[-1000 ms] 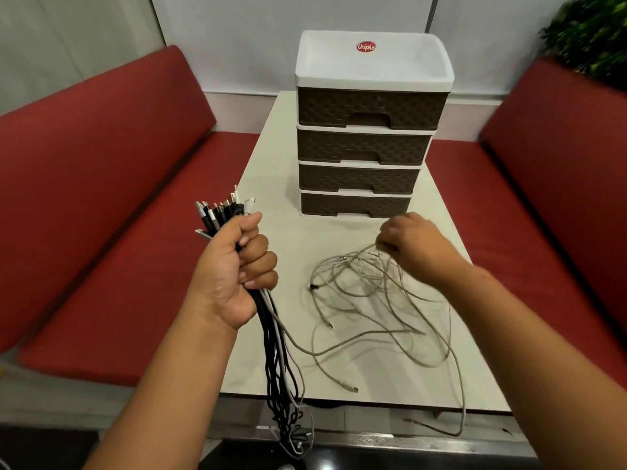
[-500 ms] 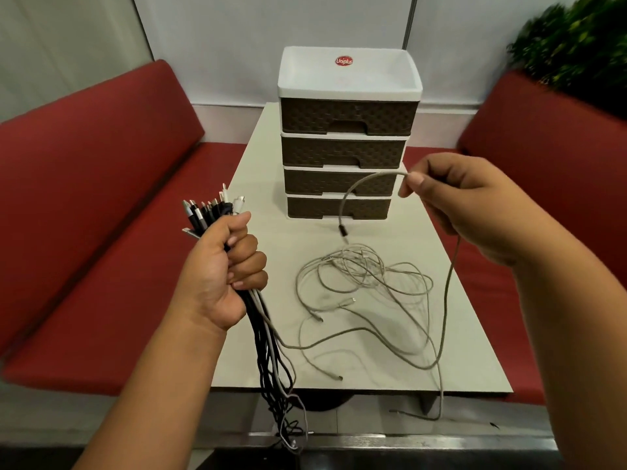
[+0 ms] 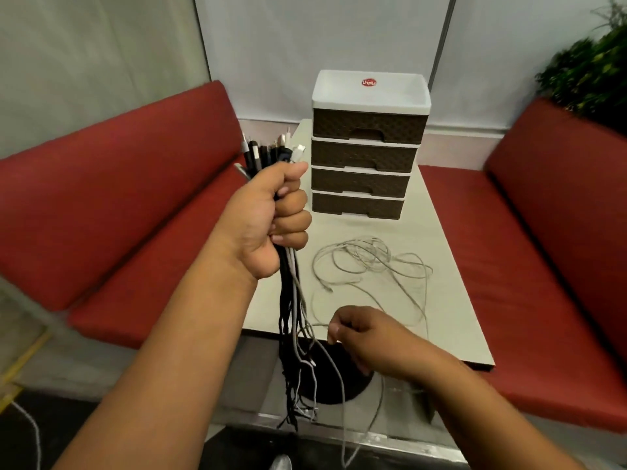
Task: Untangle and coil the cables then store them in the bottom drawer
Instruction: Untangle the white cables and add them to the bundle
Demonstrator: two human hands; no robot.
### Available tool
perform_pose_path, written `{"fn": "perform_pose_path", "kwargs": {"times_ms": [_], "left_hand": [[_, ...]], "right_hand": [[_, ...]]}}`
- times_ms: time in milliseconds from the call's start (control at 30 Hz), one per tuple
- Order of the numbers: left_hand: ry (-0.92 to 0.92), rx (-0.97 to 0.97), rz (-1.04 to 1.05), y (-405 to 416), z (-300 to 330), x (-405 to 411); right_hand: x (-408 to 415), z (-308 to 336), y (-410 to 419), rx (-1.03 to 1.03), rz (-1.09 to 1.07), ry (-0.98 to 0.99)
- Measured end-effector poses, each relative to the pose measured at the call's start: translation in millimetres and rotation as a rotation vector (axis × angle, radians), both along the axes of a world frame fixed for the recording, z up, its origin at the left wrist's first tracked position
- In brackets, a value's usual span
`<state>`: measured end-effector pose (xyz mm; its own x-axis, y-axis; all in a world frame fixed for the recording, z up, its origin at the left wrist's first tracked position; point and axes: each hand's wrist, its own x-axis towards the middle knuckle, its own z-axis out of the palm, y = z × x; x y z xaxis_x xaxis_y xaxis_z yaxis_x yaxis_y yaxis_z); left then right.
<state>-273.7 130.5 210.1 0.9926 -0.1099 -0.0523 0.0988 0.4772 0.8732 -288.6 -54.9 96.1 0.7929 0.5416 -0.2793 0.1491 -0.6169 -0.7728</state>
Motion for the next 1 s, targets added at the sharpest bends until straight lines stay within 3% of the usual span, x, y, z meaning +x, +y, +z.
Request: {"fn": "perform_pose_path", "kwargs": {"times_ms": [67, 133, 267, 400, 533, 700, 833, 1000], "left_hand": [[-0.008, 0.031, 0.001, -8.1, 6.8, -10.3], [-0.016, 0.065, -0.004, -15.8, 13.2, -18.8], [-0.057, 0.102, -0.025, -30.3, 32.7, -30.9], [-0.127, 0.113, -0.039, -43.8, 66.5, -33.9], [-0.197, 0.179, 0.017, -56.7, 87.9, -31.3], [-0.235, 0.193, 0.067, -59.3, 98.0, -25.8], [-0.245, 0.175, 0.098, -56.2, 102.2, -22.3], [-0.215, 0.173, 0.144, -64.2, 91.2, -15.2]], "right_hand": [[-7.4, -9.3, 6.0, -0.256, 0.133, -0.121], [-12.4, -4.3, 8.2, -0.294, 0.140, -0.275], [-25.1, 34.6, 12.7, 0.394, 0.086, -0.158], [-38.3, 51.7, 20.4, 0.643, 0.023, -0.155], [-46.7, 41.0, 27.1, 0.721, -0.082, -0.091], [-46.4, -21.7, 21.6, 0.462, -0.100, -0.171], [-51.5, -79.0, 6.9, 0.285, -0.088, -0.087], [-24.1, -64.4, -17.9, -0.191, 0.224, -0.111]]}}
